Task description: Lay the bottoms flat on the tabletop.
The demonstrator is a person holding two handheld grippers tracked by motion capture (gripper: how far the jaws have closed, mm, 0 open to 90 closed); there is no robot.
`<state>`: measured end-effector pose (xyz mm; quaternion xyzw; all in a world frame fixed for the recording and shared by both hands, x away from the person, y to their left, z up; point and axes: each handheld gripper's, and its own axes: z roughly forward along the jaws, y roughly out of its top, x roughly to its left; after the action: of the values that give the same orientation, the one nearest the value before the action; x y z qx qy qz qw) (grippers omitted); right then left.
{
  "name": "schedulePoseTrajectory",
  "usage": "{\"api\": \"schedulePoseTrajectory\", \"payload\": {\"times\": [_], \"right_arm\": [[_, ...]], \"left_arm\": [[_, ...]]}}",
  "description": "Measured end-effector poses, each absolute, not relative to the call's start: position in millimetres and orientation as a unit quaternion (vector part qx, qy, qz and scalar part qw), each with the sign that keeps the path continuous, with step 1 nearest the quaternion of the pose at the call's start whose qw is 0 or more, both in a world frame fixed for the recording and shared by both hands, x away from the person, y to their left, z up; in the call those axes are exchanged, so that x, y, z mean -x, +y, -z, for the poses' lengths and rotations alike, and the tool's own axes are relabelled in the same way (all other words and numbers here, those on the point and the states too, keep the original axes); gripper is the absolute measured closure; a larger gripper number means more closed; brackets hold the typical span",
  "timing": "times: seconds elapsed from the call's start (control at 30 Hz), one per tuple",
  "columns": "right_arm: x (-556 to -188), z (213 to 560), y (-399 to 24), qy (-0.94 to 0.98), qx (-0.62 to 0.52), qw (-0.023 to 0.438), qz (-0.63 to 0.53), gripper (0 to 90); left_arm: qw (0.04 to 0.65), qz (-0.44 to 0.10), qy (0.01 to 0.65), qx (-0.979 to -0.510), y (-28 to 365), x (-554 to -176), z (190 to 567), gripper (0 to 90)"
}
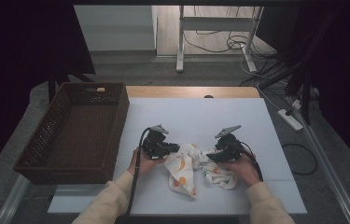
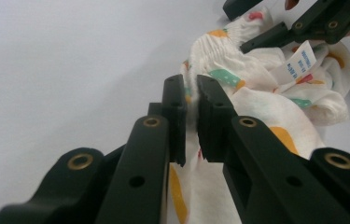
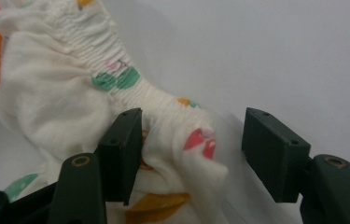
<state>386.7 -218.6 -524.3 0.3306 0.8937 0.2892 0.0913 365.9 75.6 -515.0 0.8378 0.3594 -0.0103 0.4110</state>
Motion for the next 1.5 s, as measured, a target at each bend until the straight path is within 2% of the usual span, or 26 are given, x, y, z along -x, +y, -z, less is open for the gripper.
{"api": "schedulePoseTrajectory", "payload": {"times": [0.17,0.37,0.57,0.67,1.0,1.5], "right_arm": [[-384.3,525.0,-215.3,0.898,-0.323,0.106,-0.278,41.3],[-383.7,523.9,-215.9,0.899,-0.323,0.106,-0.275,48.9],[-384.1,521.6,-219.6,0.900,-0.326,0.096,-0.275,74.7],[-384.7,521.5,-220.8,0.899,-0.325,0.087,-0.280,79.5],[-380.7,506.6,-230.3,0.863,-0.336,0.116,-0.358,80.8],[-375.2,494.4,-234.5,0.834,-0.340,0.121,-0.419,80.8]], "left_arm": [[0.410,0.010,0.359,-0.838,75.9,-365.6,514.9,82.1],[0.410,0.012,0.359,-0.839,75.4,-365.6,515.6,82.1],[0.408,0.013,0.358,-0.840,74.8,-365.5,516.4,82.1],[0.409,0.012,0.358,-0.839,74.9,-365.5,516.5,82.1],[0.416,0.009,0.361,-0.834,77.5,-365.5,514.3,82.1],[0.436,0.006,0.369,-0.821,85.1,-366.2,506.8,82.1]]}}
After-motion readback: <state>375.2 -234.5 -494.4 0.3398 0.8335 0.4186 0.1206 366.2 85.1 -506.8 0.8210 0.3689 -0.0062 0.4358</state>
